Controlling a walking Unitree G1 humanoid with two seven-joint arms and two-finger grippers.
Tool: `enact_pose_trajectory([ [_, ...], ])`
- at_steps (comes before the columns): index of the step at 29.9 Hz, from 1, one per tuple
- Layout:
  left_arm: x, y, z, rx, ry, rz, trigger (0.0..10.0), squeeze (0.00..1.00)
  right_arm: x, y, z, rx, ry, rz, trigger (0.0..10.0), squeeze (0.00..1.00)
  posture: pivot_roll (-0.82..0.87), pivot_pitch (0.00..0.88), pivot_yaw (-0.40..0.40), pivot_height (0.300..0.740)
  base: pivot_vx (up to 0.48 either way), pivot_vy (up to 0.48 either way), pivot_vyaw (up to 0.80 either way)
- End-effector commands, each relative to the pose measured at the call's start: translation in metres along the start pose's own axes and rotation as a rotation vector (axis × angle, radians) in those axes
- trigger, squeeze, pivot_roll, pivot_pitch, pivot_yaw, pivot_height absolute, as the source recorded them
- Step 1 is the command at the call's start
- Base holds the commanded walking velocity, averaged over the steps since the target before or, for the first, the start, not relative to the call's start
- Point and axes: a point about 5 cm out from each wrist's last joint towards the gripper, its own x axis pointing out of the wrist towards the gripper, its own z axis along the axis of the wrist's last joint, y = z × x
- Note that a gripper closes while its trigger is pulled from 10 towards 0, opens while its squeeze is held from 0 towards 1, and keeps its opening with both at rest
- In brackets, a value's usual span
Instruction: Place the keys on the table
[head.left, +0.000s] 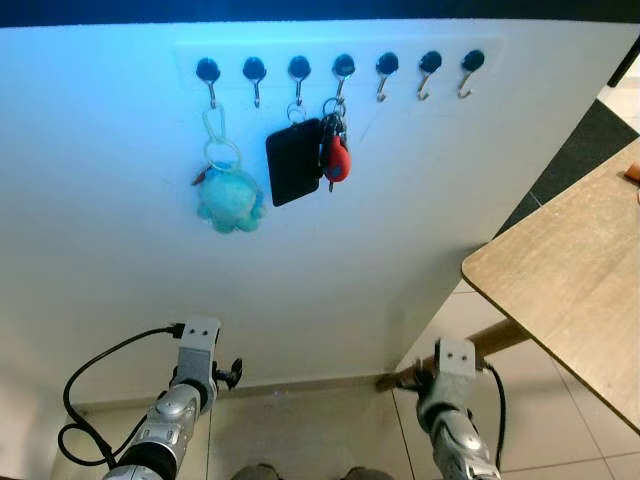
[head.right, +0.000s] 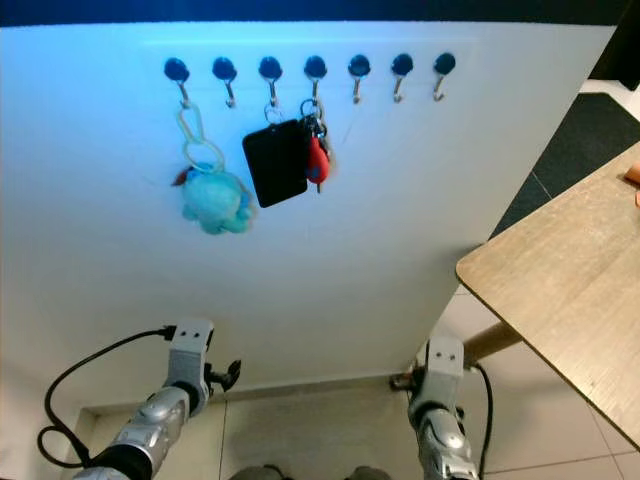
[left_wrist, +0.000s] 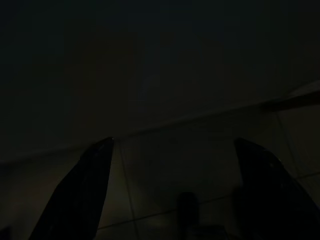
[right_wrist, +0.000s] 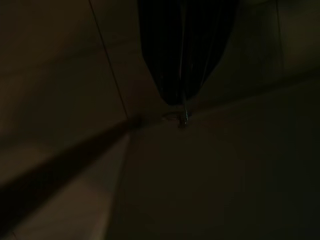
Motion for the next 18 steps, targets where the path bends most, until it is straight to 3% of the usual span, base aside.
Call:
enact_pose_trajectory([
  [1,0.001,-0.006,-0.004,0.036,0.007,-0.007,10.0,0.0,-0.005,-0.007,-0.017,-0.006,0.08,-0.026,10.0,0.0,0.03,0.066,-0.022,0.74,0.0,0.0,-0.8],
  [7,0.0,-0.008,-0.012,0.053,0.035,-0.035,10.0,0.0,-0.009,-0.015,-0.026,-0.009,0.105,-0.042,10.0,0.0,0.03,0.047,-0.014,0.74,0.0,0.0,-0.8],
  [12,-0.001,-0.006,-0.013,0.01,0.02,-0.014,10.0,0.0,-0.011,-0.02,-0.029,-0.013,0.116,-0.054,10.0,0.0,0.03,0.043,-0.01,0.74,0.0,0.0,-0.8],
  [18,0.001,-0.006,-0.009,-0.008,-0.007,-0.01,10.0,0.0,-0.009,-0.017,-0.027,-0.021,0.109,-0.043,10.0,0.0,0.02,0.056,0.0,0.74,0.0,0.0,-0.8],
])
